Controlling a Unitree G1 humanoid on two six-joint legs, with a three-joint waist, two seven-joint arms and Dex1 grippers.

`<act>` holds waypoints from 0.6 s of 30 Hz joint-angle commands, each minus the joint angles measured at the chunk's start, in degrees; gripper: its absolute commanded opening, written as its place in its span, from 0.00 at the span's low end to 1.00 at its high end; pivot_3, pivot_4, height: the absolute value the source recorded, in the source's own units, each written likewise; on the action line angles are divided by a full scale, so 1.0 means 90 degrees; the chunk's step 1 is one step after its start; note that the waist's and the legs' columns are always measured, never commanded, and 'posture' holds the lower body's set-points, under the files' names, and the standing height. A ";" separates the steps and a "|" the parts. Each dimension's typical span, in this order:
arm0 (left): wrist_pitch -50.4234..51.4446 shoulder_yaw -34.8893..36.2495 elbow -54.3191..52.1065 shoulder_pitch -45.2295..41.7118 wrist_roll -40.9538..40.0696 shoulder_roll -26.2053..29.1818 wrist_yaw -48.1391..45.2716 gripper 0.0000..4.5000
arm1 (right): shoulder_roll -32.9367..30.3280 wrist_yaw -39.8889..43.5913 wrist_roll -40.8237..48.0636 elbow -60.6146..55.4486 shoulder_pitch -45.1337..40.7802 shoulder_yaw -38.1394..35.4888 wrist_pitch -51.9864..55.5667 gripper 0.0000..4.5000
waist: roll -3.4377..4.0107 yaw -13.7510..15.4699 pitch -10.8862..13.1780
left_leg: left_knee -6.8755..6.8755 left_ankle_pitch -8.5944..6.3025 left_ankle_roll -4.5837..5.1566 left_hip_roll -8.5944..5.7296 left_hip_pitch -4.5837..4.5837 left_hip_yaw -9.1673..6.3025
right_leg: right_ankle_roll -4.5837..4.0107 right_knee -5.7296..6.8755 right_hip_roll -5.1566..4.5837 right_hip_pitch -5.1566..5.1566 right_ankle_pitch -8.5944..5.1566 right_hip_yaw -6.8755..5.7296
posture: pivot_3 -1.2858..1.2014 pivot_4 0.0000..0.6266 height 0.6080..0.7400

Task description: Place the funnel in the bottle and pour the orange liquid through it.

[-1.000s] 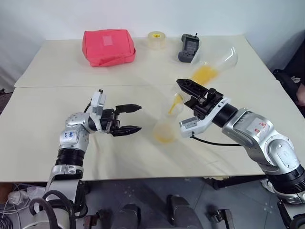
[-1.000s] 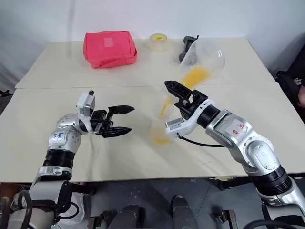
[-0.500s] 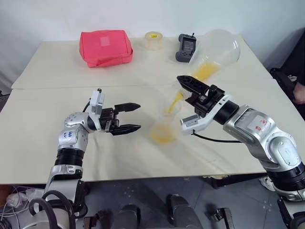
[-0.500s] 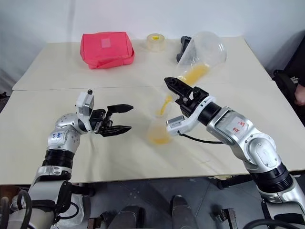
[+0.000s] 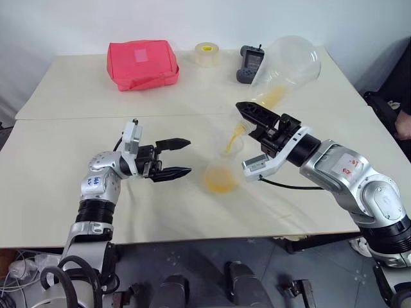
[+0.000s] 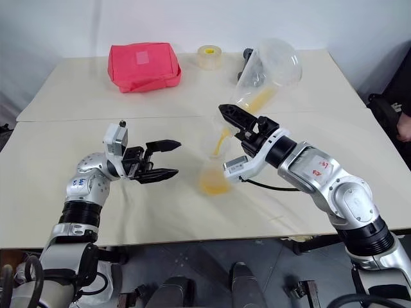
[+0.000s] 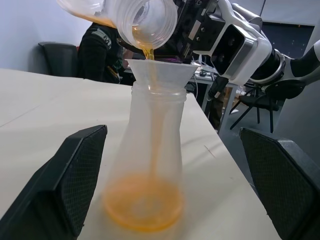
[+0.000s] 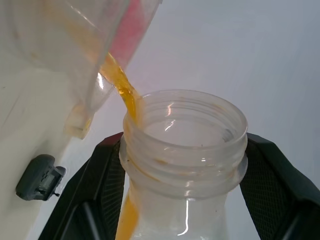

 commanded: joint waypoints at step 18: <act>-0.0082 0.0047 -0.0090 -0.0218 -0.0094 0.0027 -0.0055 1.00 | 0.0004 -0.0588 -0.0309 -0.0060 -0.0182 -0.0199 -0.0247 0.62 | 0.0000 0.0001 0.0000 | 0.0000 0.0000 0.0000 -0.0001 0.0000 0.0000 | 0.0000 0.0002 0.0000 0.0000 0.0000 0.0000 | 0.52 0.24 1.00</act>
